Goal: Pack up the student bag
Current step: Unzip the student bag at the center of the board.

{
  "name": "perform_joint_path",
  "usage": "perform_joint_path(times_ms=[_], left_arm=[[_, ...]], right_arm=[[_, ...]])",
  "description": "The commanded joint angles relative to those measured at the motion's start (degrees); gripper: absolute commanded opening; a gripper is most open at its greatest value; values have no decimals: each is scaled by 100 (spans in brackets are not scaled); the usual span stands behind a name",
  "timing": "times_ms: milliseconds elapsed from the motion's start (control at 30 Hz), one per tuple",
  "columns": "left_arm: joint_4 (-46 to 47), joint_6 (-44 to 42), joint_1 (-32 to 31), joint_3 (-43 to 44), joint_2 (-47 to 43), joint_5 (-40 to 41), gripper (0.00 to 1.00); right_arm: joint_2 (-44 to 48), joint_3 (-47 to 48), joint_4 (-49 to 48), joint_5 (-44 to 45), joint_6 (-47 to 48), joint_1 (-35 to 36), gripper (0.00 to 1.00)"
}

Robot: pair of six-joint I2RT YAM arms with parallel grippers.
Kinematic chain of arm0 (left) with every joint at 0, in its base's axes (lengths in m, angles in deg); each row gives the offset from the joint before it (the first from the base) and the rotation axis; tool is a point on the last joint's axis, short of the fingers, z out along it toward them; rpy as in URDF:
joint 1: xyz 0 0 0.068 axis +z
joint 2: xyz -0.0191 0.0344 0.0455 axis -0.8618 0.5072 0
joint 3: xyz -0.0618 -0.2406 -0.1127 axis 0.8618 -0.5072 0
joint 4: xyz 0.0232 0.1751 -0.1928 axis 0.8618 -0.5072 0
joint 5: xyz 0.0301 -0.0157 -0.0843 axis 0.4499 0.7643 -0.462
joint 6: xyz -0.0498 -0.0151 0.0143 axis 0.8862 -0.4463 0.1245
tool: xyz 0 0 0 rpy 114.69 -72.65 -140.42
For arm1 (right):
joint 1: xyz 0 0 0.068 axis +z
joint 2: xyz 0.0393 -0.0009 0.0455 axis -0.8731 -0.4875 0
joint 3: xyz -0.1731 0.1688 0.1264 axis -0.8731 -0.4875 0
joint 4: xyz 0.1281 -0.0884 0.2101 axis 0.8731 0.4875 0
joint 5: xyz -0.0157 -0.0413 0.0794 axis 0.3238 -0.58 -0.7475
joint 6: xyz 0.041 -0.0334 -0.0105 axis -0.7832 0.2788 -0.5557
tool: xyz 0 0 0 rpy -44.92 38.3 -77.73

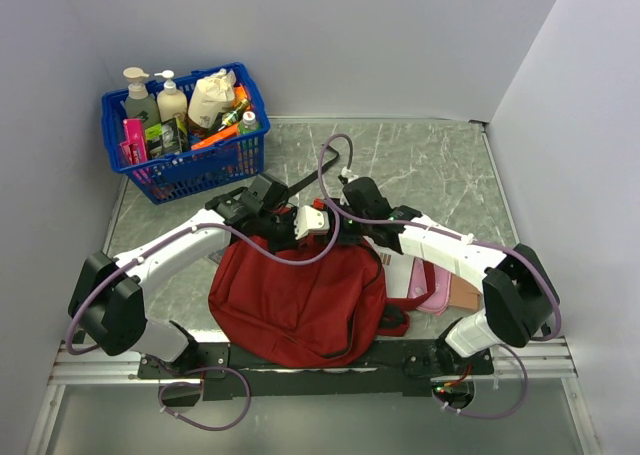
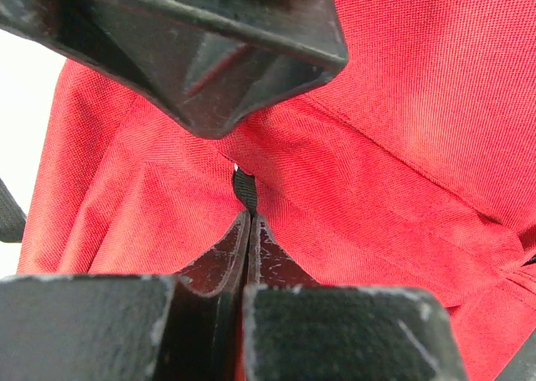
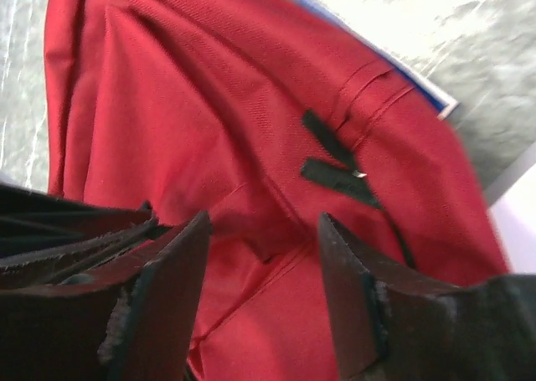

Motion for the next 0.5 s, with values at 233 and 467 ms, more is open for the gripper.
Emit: perform_joint_path(times_ms=[233, 467], left_arm=[[60, 105, -57, 72, -171, -34, 1], [112, 114, -66, 28, -153, 53, 1]], right_arm=[[-94, 204, -55, -100, -248, 160, 21], [29, 195, 15, 119, -231, 143, 0]])
